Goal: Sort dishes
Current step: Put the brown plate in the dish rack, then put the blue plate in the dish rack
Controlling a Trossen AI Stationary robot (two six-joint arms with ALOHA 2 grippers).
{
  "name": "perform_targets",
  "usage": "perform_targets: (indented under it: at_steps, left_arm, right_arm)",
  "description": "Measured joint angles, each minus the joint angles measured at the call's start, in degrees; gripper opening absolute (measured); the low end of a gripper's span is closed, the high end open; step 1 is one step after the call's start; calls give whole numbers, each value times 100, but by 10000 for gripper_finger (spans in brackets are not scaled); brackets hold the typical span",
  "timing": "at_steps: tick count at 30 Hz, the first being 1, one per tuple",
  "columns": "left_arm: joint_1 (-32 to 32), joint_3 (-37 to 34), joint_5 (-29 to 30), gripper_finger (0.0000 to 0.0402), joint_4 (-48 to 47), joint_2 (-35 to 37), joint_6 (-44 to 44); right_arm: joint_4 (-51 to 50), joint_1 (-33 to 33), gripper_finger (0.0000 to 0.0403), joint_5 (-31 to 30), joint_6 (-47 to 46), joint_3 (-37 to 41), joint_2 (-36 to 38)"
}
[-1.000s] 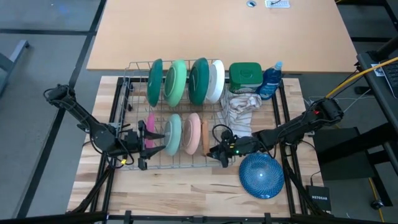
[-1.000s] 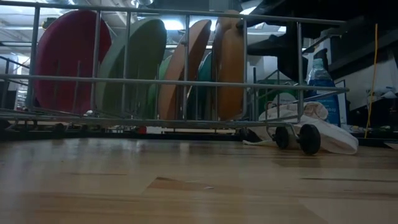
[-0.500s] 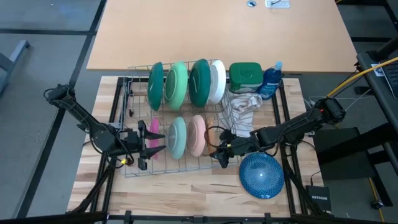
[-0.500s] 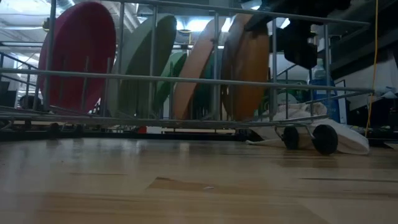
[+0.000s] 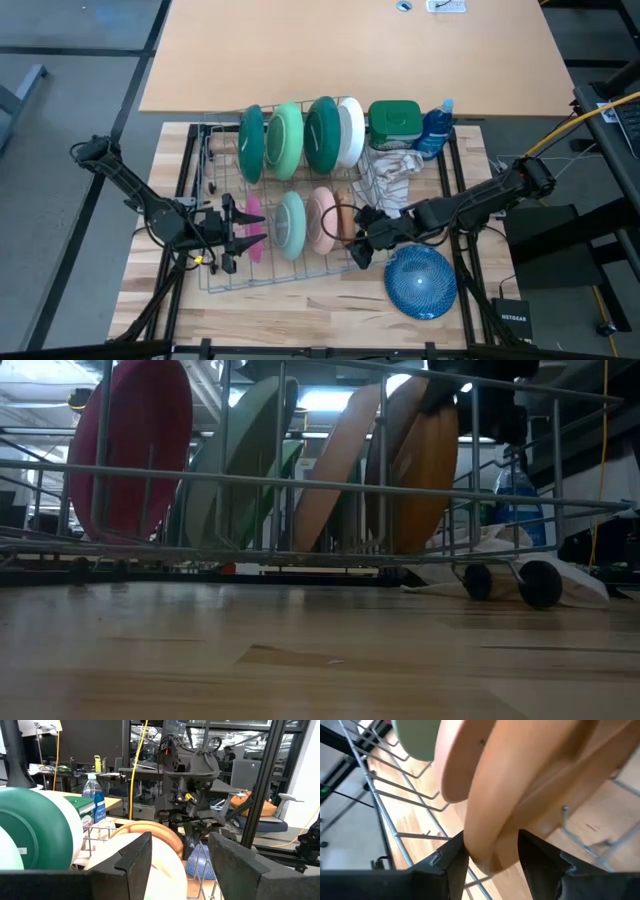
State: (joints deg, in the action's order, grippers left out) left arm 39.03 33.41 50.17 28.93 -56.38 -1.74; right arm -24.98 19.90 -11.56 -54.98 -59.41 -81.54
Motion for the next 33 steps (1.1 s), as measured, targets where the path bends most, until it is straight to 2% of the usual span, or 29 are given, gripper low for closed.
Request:
perform_targets:
  at_steps: [21, 33]
  left_arm:
    - [0, 0, 0, 184, 0, -1, 1]
    - [0, 0, 0, 184, 0, -2, 1]
  right_arm:
    - [-2643, 77, 170, -96, 46, -1364, -2]
    - [-2778, 925, 170, -266, -59, -1496, -5]
